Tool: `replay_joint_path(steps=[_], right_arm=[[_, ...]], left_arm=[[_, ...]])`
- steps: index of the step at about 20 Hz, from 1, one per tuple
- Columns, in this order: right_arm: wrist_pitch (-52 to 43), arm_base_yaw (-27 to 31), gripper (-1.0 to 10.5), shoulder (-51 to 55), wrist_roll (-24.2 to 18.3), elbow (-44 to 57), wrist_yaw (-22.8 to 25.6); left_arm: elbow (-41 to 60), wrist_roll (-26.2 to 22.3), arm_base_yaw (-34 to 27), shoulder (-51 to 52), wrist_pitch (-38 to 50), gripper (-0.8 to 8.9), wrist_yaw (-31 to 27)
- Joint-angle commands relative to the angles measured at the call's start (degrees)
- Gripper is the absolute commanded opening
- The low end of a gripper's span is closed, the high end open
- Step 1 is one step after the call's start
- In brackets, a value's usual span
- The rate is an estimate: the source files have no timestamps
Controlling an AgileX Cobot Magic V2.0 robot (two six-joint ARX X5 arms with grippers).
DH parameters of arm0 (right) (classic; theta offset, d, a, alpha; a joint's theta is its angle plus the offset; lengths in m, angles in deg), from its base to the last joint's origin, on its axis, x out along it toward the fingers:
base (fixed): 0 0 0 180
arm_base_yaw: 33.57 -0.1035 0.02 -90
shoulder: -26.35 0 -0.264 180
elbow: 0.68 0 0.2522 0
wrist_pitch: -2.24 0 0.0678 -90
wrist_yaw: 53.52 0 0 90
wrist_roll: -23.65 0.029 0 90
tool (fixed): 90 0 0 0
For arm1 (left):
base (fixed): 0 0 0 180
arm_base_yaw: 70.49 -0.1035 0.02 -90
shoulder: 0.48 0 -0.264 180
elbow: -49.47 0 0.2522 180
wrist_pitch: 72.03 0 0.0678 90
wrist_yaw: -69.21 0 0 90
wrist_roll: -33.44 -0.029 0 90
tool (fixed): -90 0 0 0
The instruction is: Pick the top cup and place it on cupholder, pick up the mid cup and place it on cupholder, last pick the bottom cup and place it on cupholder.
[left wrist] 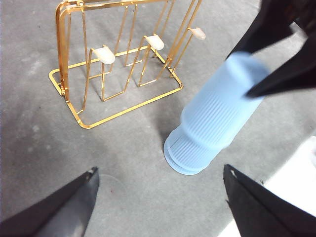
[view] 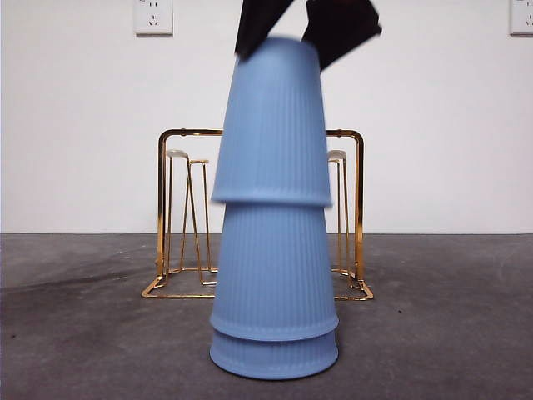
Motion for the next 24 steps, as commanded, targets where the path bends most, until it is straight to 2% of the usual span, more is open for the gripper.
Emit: replay_joint_path(steps=[1, 5, 8, 11, 15, 17, 20, 24], right_arm=[[3.6, -0.6, 1.9, -0.2, -1.7, -6.0, 2.7], [7.8, -0.5, 1.9, -0.2, -1.7, -13.8, 5.8], [7.9, -0.2, 1.9, -0.2, -1.8, -16.6, 9.1], [7.2, 2.5, 1.9, -0.3, -2.6, -17.0, 11.6], [4.3, 7.8, 1.9, -1.0, -2.5, -17.0, 10.8], [4.0, 9.8, 1.9, -2.0, -2.4, -16.9, 8.2], [3.9, 11.3, 1.9, -4.8, -2.3, -16.2, 5.6], [0.8, 12.4, 1.9, -8.1, -2.0, -12.2, 5.2]], left_arm=[[-1.0, -0.1, 0.2, -0.3, 0.7, 3.98, 0.5], [-1.0, -0.1, 0.2, -0.3, 0.7, 3.98, 0.5], [-1.0, -0.1, 0.2, -0.3, 0.7, 3.98, 0.5], [-1.0, -0.1, 0.2, -0.3, 0.7, 3.98, 0.5], [-1.0, -0.1, 0.2, -0.3, 0.6, 3.98, 0.5], [-1.0, -0.1, 0.2, -0.3, 0.6, 3.98, 0.5], [-1.0, -0.1, 0.2, -0.3, 0.6, 3.99, 0.5], [-1.0, -0.1, 0.2, -0.3, 0.6, 3.98, 0.5]])
